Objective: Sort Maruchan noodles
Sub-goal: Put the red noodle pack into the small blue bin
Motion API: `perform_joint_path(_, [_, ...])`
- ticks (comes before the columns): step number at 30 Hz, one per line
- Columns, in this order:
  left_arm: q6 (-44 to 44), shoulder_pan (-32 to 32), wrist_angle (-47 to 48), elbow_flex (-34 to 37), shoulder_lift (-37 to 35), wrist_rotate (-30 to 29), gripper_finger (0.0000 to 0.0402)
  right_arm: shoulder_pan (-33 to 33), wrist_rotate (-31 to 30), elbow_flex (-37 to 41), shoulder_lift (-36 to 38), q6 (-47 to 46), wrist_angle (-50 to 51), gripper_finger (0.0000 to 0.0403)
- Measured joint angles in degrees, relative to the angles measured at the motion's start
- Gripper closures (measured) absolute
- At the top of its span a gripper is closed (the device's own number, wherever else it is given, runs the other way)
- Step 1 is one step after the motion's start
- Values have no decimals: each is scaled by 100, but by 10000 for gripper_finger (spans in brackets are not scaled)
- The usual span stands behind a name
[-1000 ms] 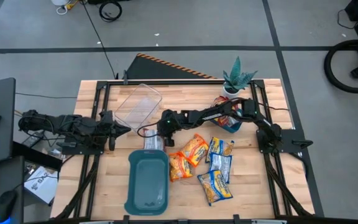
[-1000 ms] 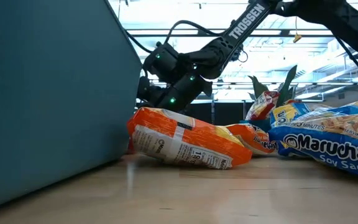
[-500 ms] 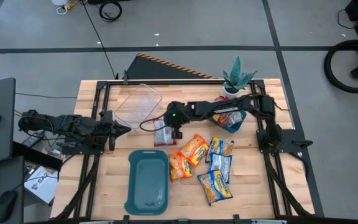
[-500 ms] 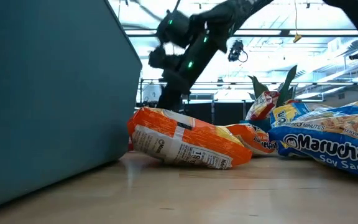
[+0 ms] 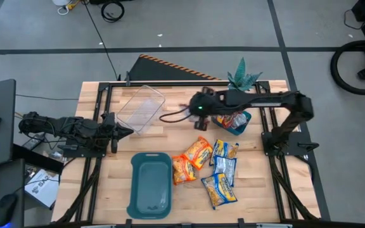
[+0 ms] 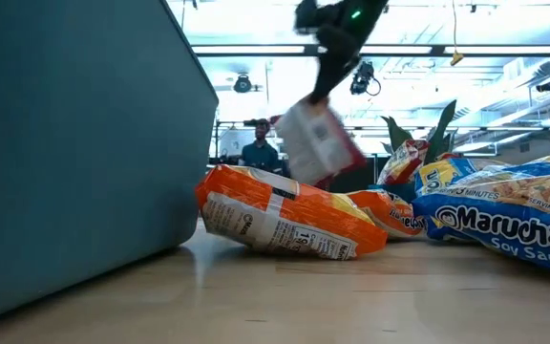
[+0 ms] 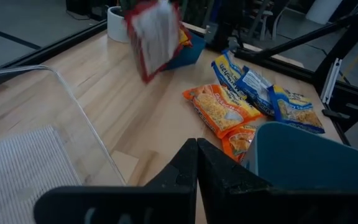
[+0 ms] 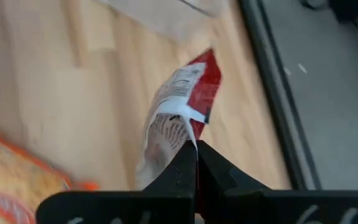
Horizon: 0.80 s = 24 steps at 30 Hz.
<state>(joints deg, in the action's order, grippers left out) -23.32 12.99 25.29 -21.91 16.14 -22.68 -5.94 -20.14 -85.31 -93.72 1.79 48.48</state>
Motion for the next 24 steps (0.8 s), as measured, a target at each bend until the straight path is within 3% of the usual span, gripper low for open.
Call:
perform_joint_path(8, [10,1,-28,0,0,-71,390,327,-1304,-4,997,-852,1498,398])
perform_joint_path(12, [8,0,-25,0,-2,-76,390,505,-1469,-4,1484,-1429,2170,398])
perform_joint_path(19, [10,1,-23,0,0,-78,390,602,-1864,-6,1872,-3428,4075,398])
perform_joint_path(24, [10,-2,-23,0,-2,-80,390,702,-2198,123,2033,-3840,4169,398])
